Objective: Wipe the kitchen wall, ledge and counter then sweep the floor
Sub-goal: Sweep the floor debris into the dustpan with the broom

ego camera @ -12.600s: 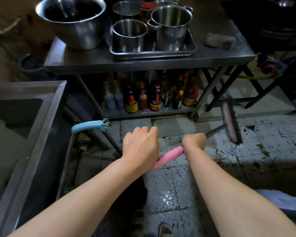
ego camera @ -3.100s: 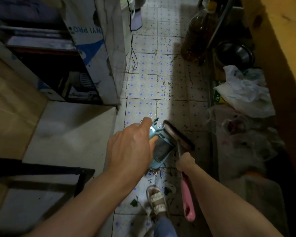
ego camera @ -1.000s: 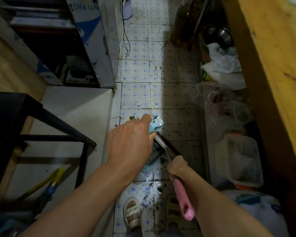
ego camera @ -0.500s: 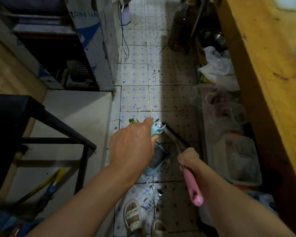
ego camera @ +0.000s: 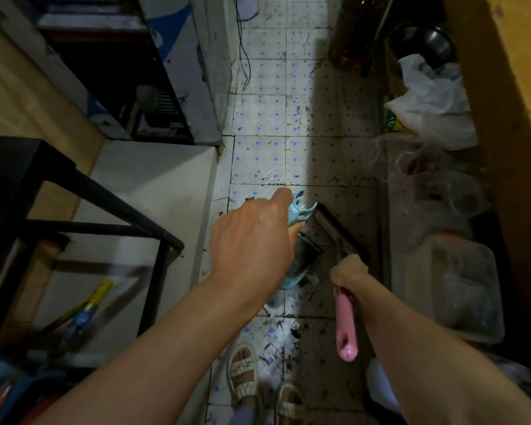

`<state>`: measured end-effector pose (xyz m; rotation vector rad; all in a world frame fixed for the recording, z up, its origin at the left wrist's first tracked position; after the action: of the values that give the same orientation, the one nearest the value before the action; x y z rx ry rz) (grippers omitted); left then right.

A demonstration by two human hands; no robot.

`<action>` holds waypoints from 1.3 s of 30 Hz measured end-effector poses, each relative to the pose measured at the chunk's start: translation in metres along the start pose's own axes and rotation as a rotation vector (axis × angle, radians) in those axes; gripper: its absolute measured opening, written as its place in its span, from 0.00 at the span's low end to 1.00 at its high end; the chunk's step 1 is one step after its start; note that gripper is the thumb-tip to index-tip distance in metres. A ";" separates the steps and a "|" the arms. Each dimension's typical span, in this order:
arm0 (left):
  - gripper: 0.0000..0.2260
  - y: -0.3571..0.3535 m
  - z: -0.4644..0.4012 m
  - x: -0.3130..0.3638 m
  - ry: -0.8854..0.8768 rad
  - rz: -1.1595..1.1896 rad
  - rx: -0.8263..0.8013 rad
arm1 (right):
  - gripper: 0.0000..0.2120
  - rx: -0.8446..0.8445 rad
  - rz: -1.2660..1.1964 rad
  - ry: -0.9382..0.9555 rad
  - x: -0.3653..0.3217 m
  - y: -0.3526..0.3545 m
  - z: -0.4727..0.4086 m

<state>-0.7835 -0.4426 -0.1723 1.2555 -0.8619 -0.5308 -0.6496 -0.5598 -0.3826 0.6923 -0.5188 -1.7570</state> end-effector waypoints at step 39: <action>0.12 0.002 0.118 -0.048 -0.018 -0.011 0.027 | 0.15 -0.009 -0.065 -0.048 0.058 -0.070 0.105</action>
<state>-0.9065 -0.4760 -0.1750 1.2827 -0.8806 -0.5415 -0.7823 -0.5955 -0.3631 0.6690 -0.5262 -1.8397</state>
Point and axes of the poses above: each hand's wrist, its own z-axis away from the middle knuckle, its own y-axis out of the back of the hand, x = y × z, the point moved 1 cm from there along -z, towards the middle knuckle, and after that the axes turned 4 degrees about -y, right-handed, at the moved point
